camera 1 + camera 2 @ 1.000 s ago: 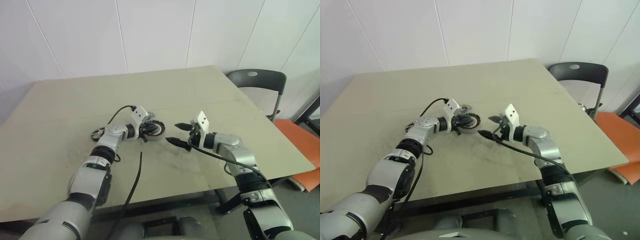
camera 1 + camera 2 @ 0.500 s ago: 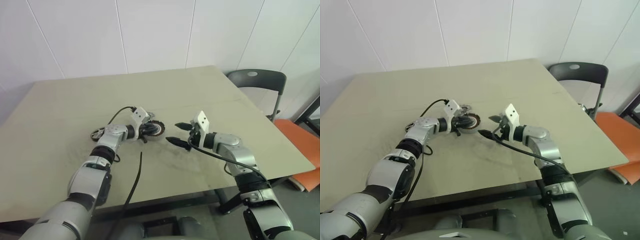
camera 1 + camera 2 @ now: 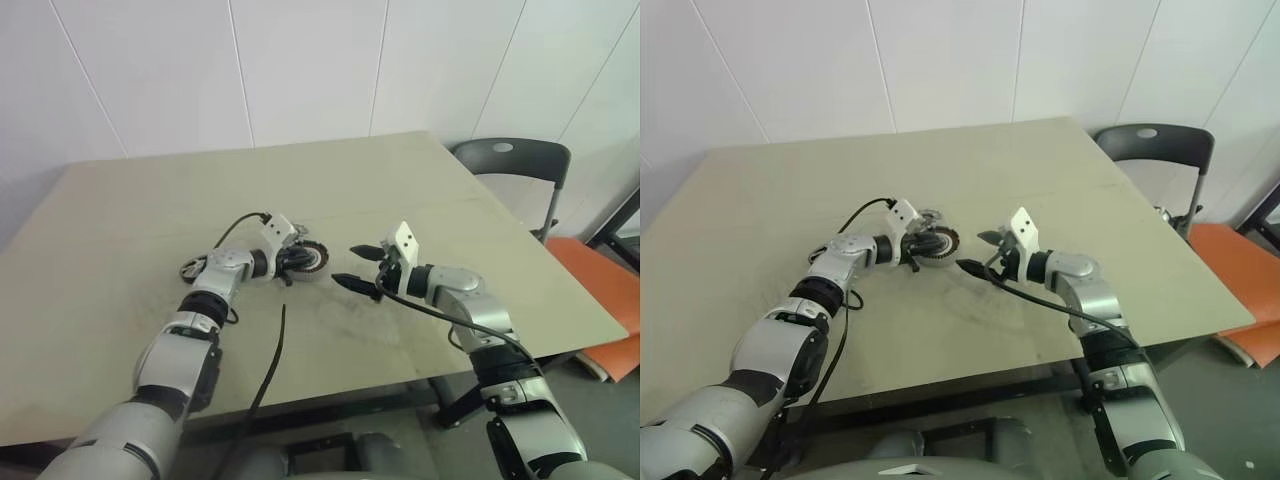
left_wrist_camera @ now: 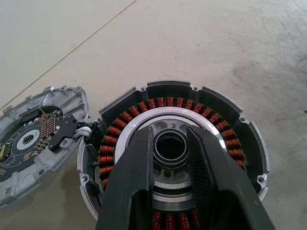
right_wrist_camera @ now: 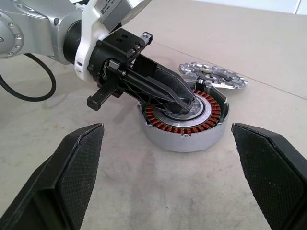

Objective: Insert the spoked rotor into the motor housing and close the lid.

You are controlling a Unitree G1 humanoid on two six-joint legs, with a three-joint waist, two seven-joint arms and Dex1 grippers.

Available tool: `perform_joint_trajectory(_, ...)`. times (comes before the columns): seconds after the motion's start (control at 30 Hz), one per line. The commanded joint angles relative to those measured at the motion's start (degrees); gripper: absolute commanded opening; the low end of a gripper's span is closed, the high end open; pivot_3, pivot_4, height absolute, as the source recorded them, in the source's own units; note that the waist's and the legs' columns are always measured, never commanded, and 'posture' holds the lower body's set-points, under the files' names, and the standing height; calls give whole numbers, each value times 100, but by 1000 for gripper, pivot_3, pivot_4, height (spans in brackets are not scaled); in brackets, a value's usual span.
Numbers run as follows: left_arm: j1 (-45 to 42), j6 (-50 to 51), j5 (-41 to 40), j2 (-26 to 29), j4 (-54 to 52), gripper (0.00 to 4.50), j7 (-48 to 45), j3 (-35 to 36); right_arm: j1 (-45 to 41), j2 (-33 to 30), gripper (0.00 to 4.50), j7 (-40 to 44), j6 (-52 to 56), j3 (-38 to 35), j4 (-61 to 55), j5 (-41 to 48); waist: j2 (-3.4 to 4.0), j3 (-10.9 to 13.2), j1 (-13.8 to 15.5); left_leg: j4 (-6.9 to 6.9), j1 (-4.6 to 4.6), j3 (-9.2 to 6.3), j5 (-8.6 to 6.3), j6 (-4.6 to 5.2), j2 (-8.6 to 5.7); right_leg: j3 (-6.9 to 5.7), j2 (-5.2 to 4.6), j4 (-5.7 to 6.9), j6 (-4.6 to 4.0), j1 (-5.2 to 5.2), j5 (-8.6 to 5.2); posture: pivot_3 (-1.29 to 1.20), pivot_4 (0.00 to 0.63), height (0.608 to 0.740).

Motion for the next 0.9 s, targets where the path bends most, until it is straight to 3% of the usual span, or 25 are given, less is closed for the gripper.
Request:
perform_joint_trajectory(0.03, -77, -19, 81, 146, -145, 698, 63, -29, -116, -3, 4500, -16, -138, -122, -173, 84, 0, 0, -2, 0, 0, 0, 0, 0, 0, 0, 0, 0, 0, 0, 0, 0, 0, 740)
perform_joint_trajectory(0.8, -44, 46, 216, 241, -204, 698, 115, -211, -124, -13, 4500, -15, -206, -139, -121, 105, -4, -3, 26, 2, 1, 1, 0, 0, -2, 1, -2, 1, 0, 2, 0, 0, 0, 740)
perform_joint_trajectory(0.9, -71, 83, -81, 124, -326, 698, -11, 0, -116, -12, 4500, -22, -208, -139, -138, 103, -4, -2, 28, 1, 1, 1, 0, 0, -1, 1, -2, 2, 0, 2, 0, 0, 0, 740)
